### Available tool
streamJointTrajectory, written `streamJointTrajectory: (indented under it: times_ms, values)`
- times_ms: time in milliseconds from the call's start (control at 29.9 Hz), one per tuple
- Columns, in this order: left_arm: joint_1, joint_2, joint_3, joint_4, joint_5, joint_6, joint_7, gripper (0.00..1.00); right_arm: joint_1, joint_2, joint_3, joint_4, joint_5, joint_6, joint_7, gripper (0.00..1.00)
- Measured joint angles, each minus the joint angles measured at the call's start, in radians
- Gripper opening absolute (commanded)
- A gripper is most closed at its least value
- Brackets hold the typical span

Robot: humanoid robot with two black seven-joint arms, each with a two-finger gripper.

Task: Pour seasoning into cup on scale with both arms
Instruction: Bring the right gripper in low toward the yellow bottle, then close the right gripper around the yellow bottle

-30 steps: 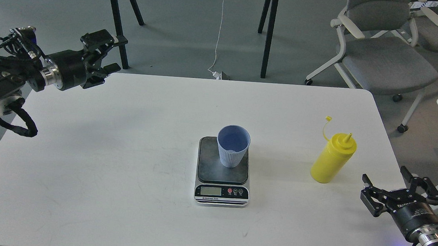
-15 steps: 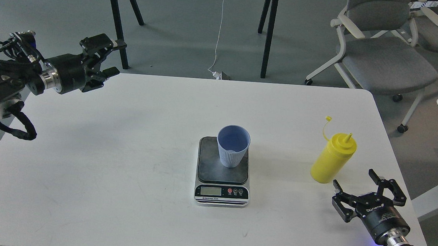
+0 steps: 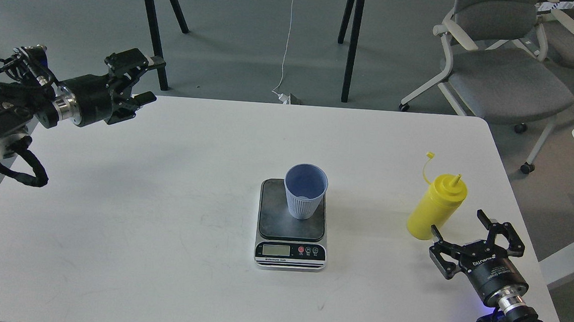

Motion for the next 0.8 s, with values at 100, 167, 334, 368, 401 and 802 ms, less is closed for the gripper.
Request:
streamJointTrajectory:
  times_ms: [100, 167, 334, 368, 401, 802]
  values:
    - [0.000, 0.000, 0.000, 0.000, 0.000, 0.000, 0.000, 0.99, 0.013, 0.020, 0.000, -0.019, -0.018, 0.000, -0.001, 0.99]
    - [0.002, 0.000, 0.000, 0.000, 0.000, 0.000, 0.000, 0.99, 0.020, 0.034, 0.000, -0.033, -0.025, 0.000, -0.001, 0.99]
    - [0.009, 0.000, 0.000, -0.001, -0.001, 0.000, 0.000, 0.99, 0.058, 0.066, -0.023, -0.080, -0.028, 0.000, -0.002, 0.99]
    - [0.009, 0.000, 0.000, 0.000, -0.001, 0.000, 0.000, 0.99, 0.069, 0.070, -0.033, -0.091, -0.028, 0.000, -0.002, 0.99]
    - [0.009, 0.000, 0.000, 0.000, -0.001, 0.000, 0.000, 0.99, 0.079, 0.074, -0.039, -0.099, -0.028, 0.000, -0.002, 0.99]
    - [0.022, 0.001, 0.000, 0.000, -0.001, 0.000, 0.000, 0.99, 0.135, 0.129, -0.055, -0.166, -0.030, 0.000, -0.002, 0.99]
